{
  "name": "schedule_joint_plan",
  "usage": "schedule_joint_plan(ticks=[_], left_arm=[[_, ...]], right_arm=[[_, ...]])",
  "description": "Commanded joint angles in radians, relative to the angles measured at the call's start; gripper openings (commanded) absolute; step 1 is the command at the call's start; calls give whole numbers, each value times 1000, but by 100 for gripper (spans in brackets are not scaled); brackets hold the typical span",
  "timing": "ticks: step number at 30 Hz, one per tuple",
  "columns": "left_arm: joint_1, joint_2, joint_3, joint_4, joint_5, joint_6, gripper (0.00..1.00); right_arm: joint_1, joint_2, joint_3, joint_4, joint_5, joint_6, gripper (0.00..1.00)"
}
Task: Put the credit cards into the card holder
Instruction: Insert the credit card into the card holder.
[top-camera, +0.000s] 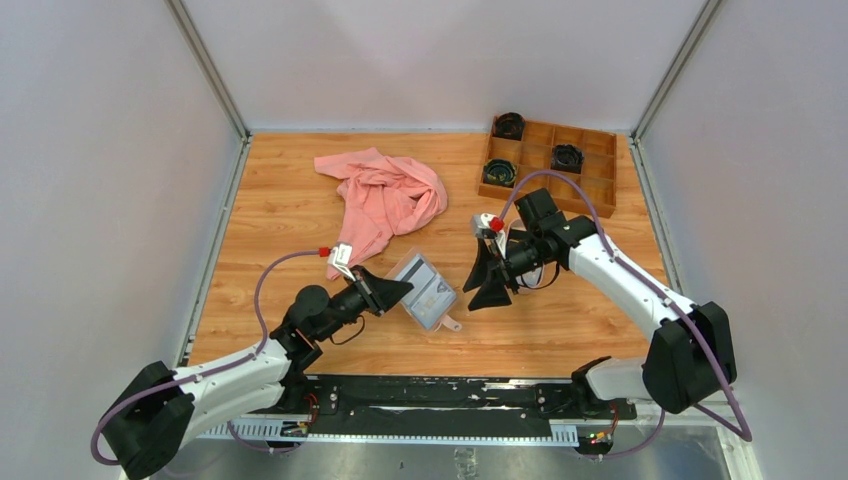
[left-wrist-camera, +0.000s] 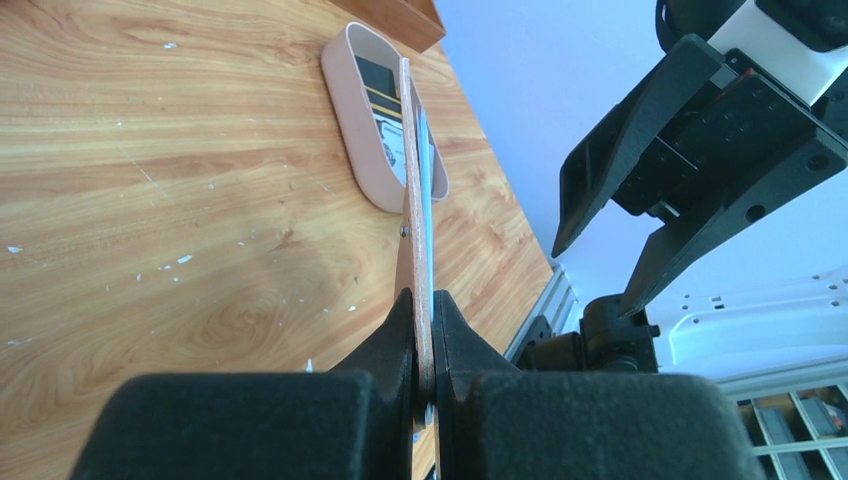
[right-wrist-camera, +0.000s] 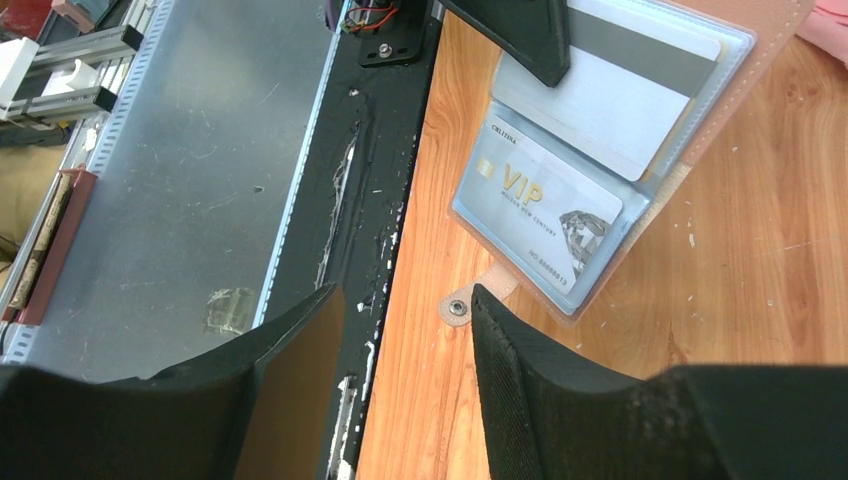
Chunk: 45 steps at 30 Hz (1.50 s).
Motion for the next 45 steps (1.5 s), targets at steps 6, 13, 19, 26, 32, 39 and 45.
schedule_joint_plan(ticks=[6, 13, 19, 26, 32, 39, 45], left_arm=[[8, -12, -29, 71, -32, 2, 0], [11, -1, -29, 89, -37, 3, 0], [17, 29, 0, 93, -48, 21, 0], [19, 86, 25, 142, -80, 9, 0], [19, 140, 64, 179, -68, 8, 0], [18, 153, 80, 178, -61, 16, 0], [19, 151, 82, 179, -64, 39, 0]], right_arm=[[-28, -2, -21, 44, -35, 60, 54], [-40, -1, -41, 93, -64, 125, 54], [-74, -2, -83, 224, -116, 296, 54], [-98, 9, -185, 618, -34, 789, 51], [-94, 59, -196, 698, 13, 906, 51], [-94, 97, -194, 696, 63, 947, 51], [-93, 116, -189, 689, 66, 966, 50]])
